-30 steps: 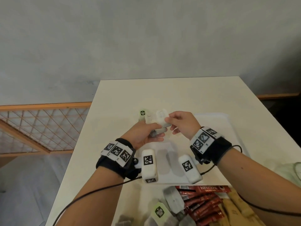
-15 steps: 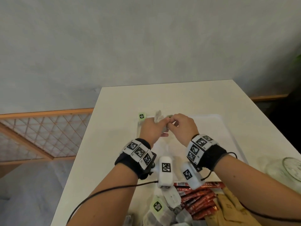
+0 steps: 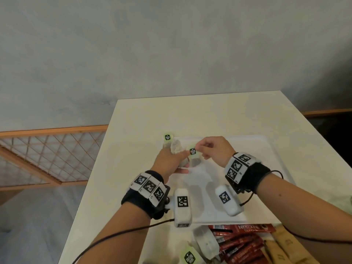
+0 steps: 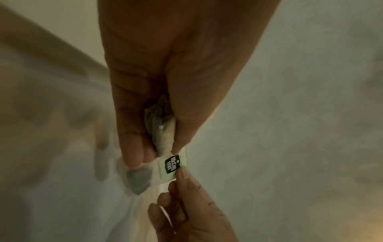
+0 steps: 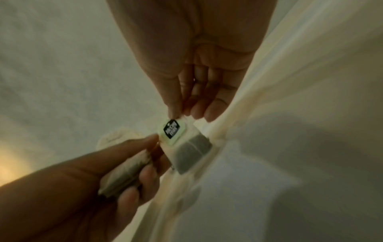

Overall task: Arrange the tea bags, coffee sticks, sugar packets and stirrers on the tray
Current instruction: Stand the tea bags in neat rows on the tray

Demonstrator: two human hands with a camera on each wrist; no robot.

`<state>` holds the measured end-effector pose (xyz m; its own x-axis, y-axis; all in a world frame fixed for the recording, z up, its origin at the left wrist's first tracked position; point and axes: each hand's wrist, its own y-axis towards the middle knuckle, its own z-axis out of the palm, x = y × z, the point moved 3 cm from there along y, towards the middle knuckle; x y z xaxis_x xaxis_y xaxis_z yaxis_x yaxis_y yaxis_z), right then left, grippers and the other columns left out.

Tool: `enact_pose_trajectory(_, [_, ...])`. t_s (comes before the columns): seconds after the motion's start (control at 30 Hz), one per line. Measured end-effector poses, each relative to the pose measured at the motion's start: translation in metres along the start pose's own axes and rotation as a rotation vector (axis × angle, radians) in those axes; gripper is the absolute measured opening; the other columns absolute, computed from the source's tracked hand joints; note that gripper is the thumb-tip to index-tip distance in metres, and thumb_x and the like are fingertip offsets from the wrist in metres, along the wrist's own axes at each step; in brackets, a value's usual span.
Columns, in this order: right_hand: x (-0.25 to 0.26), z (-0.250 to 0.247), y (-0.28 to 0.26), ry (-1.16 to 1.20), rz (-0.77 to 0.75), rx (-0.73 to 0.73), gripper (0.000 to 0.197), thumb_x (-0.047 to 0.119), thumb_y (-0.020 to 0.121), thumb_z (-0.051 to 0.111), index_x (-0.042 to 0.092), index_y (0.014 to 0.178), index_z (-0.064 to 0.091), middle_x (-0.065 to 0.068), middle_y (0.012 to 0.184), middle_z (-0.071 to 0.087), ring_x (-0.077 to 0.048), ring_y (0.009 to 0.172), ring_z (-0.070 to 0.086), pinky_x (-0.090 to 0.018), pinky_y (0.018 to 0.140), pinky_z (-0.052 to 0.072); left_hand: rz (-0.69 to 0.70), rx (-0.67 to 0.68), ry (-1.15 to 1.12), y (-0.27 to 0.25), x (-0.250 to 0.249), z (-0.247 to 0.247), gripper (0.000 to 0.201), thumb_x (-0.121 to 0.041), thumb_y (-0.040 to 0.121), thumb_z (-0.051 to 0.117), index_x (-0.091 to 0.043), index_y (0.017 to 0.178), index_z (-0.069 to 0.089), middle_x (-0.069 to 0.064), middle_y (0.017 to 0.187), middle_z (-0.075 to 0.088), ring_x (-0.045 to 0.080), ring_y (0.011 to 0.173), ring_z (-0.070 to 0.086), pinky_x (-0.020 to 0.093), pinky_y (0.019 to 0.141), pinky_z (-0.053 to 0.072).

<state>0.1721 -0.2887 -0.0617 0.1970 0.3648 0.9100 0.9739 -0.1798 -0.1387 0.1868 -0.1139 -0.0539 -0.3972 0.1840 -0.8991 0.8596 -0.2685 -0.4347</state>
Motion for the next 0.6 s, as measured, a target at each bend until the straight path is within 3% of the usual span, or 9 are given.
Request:
enact_pose_trajectory(0.2, [-0.006, 0.016, 0.04, -0.033, 0.161, -0.057, 0.013, 0.012, 0.088, 0.065, 0.012, 0.076, 0.068, -0.007, 0.064, 0.064, -0.018, 0.058, 0.057, -0.03, 0.057, 0.051, -0.141, -0.049, -0.187, 0.009, 0.014, -0.03, 0.026, -0.012, 0.092, 0.067, 0.006, 0.11, 0.064, 0.014, 0.085, 0.07, 0.016, 0.06, 0.067, 0.026, 0.052, 0.057])
enact_pose_trajectory(0.3, [-0.001, 0.023, 0.058, -0.061, 0.165, -0.102, 0.012, 0.013, 0.086, 0.066, 0.012, 0.075, 0.069, -0.009, 0.068, 0.068, -0.02, 0.059, 0.059, -0.034, 0.062, 0.054, -0.143, -0.002, -0.258, 0.012, 0.013, -0.039, 0.023, -0.008, 0.092, 0.065, 0.005, 0.111, 0.064, 0.015, 0.087, 0.069, 0.018, 0.067, 0.067, 0.027, 0.057, 0.059])
enact_pose_trajectory(0.47, [0.006, 0.039, 0.073, -0.076, 0.164, -0.129, 0.01, 0.017, 0.085, 0.066, 0.01, 0.08, 0.071, -0.005, 0.075, 0.073, -0.017, 0.06, 0.063, -0.028, 0.06, 0.053, -0.157, -0.013, -0.324, 0.013, 0.01, -0.054, 0.024, -0.008, 0.092, 0.066, 0.009, 0.109, 0.063, 0.021, 0.096, 0.066, 0.024, 0.075, 0.071, 0.031, 0.065, 0.061])
enact_pose_trajectory(0.6, [0.012, 0.045, 0.079, -0.098, 0.151, -0.141, 0.014, 0.018, 0.085, 0.066, 0.013, 0.076, 0.074, -0.003, 0.076, 0.073, -0.017, 0.062, 0.062, -0.031, 0.069, 0.056, -0.159, -0.015, -0.36, 0.01, 0.007, -0.064, 0.018, 0.001, 0.093, 0.056, 0.011, 0.107, 0.06, 0.024, 0.103, 0.06, 0.032, 0.082, 0.07, 0.035, 0.071, 0.062])
